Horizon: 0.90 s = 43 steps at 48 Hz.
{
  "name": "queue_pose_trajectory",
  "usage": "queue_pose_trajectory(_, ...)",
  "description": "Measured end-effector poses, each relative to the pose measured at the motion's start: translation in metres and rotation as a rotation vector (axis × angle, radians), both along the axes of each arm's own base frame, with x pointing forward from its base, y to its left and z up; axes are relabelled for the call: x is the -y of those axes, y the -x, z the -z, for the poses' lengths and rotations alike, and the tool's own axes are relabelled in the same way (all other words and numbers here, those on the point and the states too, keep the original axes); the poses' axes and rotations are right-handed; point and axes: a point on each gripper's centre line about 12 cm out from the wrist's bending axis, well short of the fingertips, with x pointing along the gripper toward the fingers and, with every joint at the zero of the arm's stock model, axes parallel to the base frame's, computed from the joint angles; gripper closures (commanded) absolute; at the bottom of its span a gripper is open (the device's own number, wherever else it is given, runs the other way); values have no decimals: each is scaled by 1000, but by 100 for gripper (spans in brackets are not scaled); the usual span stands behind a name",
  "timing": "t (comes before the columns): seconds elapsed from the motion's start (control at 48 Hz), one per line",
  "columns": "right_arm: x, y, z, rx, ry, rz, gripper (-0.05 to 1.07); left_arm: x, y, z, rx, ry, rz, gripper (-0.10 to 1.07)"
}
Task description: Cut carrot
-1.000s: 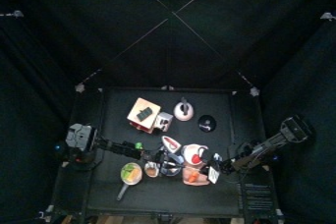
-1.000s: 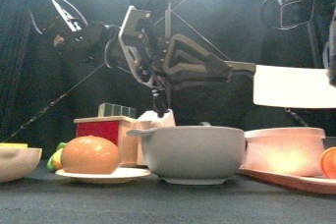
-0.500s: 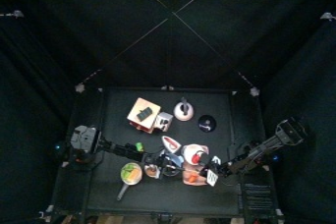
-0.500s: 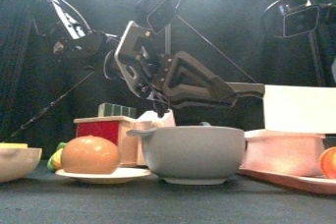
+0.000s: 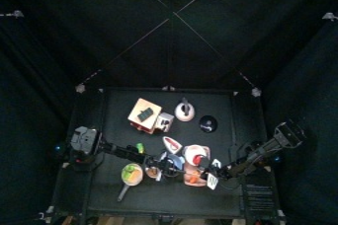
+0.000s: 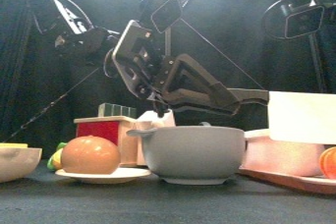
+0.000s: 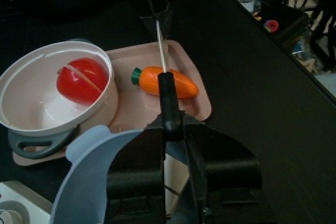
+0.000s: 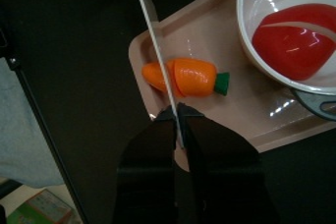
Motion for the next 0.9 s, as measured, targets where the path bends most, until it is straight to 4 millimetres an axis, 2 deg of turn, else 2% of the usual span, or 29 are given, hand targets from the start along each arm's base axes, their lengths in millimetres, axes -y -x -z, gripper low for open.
queue_pose_trajectory(0.896,-1,0,13,-45,16,9,78,1,-6,8,-33,-11,-2,63)
